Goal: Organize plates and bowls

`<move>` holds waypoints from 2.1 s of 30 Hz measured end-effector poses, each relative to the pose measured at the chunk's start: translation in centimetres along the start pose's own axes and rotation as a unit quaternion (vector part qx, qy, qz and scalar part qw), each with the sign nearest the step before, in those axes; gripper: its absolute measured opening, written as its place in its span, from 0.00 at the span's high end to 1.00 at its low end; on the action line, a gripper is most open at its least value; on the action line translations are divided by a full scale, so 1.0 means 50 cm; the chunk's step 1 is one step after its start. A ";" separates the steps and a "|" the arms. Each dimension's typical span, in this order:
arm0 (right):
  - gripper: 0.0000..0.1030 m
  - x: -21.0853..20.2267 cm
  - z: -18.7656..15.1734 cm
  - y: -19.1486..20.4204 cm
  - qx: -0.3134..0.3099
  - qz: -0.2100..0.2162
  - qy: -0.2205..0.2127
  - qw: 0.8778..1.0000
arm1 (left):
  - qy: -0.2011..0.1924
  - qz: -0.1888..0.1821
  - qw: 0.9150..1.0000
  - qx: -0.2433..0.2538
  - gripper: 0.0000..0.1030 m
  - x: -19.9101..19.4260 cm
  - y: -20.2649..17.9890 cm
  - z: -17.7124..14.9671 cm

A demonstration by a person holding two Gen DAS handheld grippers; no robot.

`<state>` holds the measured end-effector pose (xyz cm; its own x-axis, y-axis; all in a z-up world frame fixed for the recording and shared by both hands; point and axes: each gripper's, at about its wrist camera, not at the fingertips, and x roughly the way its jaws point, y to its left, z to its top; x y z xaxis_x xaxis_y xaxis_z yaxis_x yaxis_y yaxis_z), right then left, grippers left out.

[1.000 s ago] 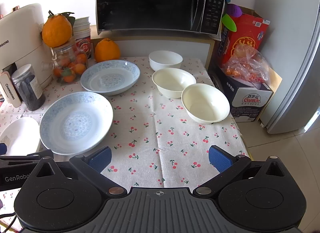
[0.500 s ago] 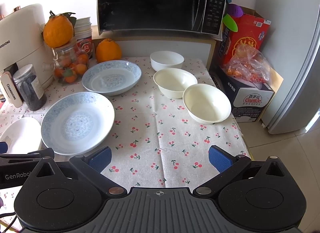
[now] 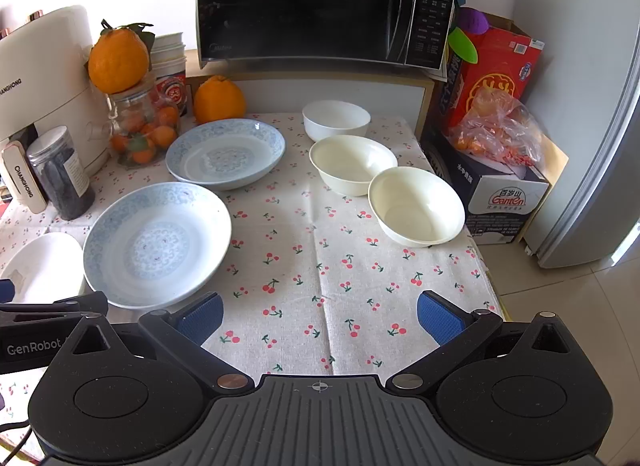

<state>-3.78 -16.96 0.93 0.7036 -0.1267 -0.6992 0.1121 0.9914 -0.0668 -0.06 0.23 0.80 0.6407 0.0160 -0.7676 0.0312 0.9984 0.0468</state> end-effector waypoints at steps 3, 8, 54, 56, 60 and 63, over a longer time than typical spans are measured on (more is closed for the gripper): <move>0.00 0.000 0.000 0.001 0.000 0.000 0.000 1.000 | -0.001 0.000 1.000 0.000 0.00 0.000 0.001 0.000; 0.00 0.002 0.000 0.002 -0.003 0.000 0.000 1.000 | 0.000 0.003 1.000 0.000 0.00 0.002 0.003 0.000; 0.77 0.283 0.026 0.003 0.196 0.257 0.159 0.933 | 0.041 -0.138 0.990 0.002 0.85 0.260 0.148 0.125; 0.82 0.289 0.023 0.008 0.205 0.260 0.161 0.930 | 0.043 -0.137 0.990 -0.002 0.87 0.263 0.149 0.124; 0.89 0.297 0.022 0.019 0.211 0.263 0.159 0.928 | 0.039 -0.136 0.990 -0.002 0.88 0.262 0.148 0.124; 0.88 0.295 0.025 0.025 0.211 0.252 0.153 0.932 | 0.038 -0.134 0.990 0.002 0.89 0.258 0.147 0.124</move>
<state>7.61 -17.65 -8.57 0.5151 0.4313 -0.7407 0.1326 0.8137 0.5660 13.19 7.43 -4.81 0.5493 -0.2461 -0.7985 0.1953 0.9670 -0.1637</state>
